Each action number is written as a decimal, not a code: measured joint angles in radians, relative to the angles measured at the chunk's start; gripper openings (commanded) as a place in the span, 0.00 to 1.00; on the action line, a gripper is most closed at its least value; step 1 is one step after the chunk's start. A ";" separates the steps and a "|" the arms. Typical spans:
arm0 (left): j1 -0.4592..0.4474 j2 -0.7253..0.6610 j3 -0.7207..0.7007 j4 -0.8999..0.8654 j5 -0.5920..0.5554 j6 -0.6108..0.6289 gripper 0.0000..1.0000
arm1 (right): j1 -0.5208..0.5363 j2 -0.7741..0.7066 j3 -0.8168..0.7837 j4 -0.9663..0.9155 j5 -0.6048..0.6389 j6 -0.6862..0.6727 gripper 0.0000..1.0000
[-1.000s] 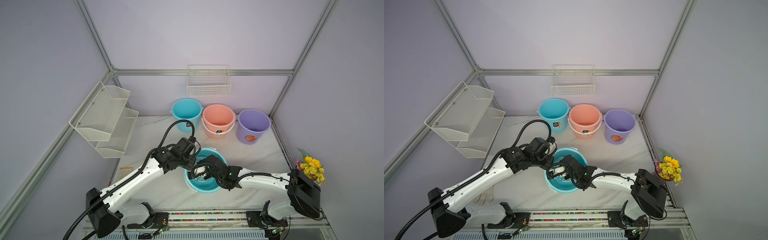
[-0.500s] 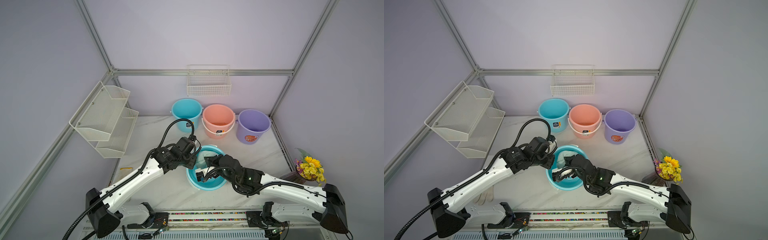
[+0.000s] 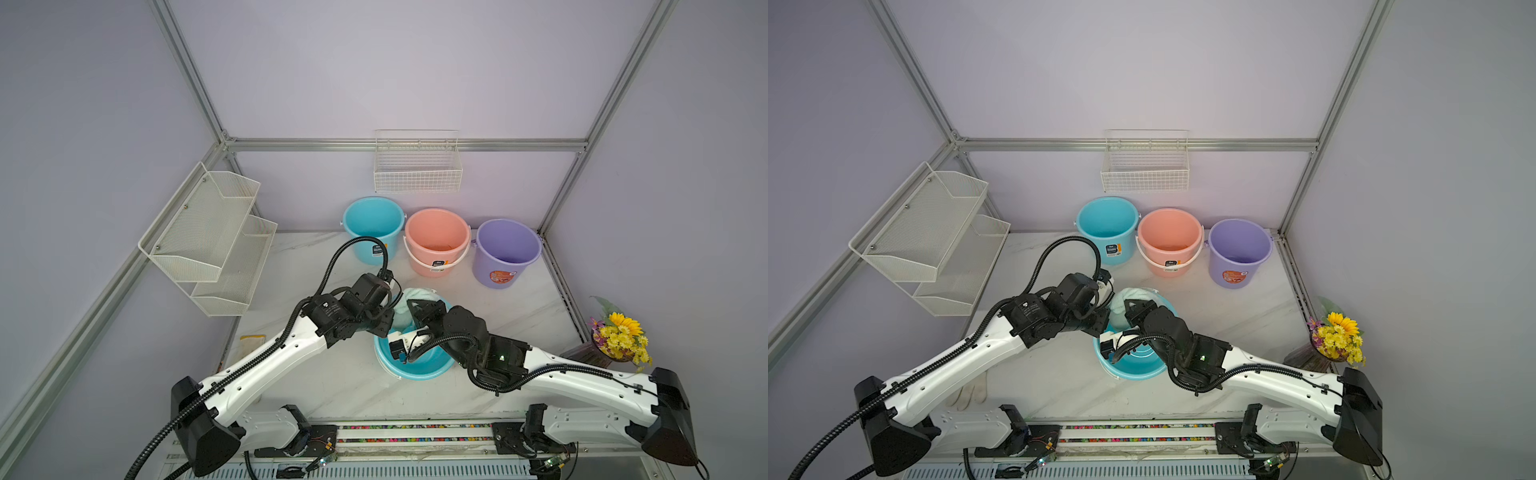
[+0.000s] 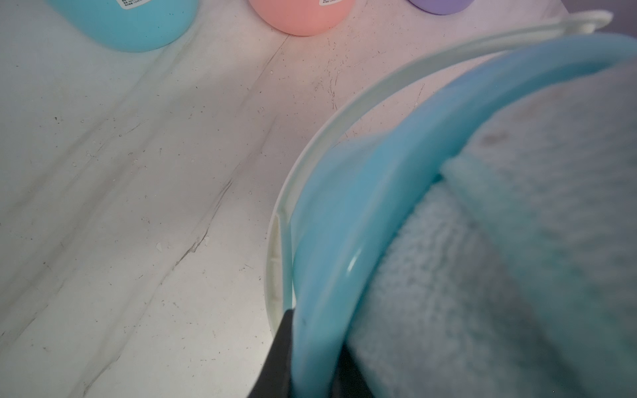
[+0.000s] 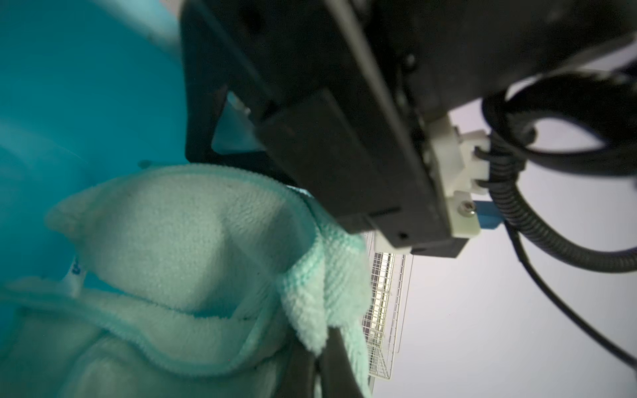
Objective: Wipe the inside of the bucket with a cloth
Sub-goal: Wipe the dirt from the inside of the bucket.
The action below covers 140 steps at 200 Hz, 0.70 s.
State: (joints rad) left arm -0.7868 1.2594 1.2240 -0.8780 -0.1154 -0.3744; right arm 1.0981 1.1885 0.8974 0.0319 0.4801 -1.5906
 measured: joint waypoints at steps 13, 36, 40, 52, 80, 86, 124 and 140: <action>0.000 -0.008 -0.007 0.002 0.005 0.000 0.00 | 0.000 0.014 -0.009 0.005 -0.004 0.014 0.00; 0.000 -0.016 -0.012 0.001 0.015 0.001 0.00 | 0.000 0.056 -0.047 0.006 -0.018 0.058 0.00; 0.000 -0.017 -0.012 0.002 0.016 0.001 0.00 | 0.000 0.069 -0.054 0.006 -0.023 0.069 0.00; 0.000 -0.018 -0.012 0.002 0.023 0.001 0.00 | -0.001 0.105 -0.072 0.006 -0.033 0.094 0.00; -0.001 -0.022 -0.021 -0.021 0.030 0.019 0.00 | -0.021 0.185 -0.100 0.008 -0.064 0.164 0.00; -0.001 -0.023 -0.024 -0.025 0.027 0.021 0.00 | -0.025 0.204 -0.102 0.012 -0.071 0.180 0.00; 0.000 -0.032 -0.028 -0.037 0.034 0.031 0.00 | -0.065 0.304 -0.105 0.027 -0.121 0.254 0.00; 0.000 -0.032 -0.028 -0.037 0.041 0.029 0.00 | -0.086 0.326 -0.105 0.016 -0.163 0.286 0.00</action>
State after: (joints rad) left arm -0.7868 1.2278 1.1957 -0.9146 -0.0746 -0.3450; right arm 1.0122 1.5146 0.7929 0.0479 0.3168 -1.3041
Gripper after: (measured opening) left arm 0.136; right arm 0.048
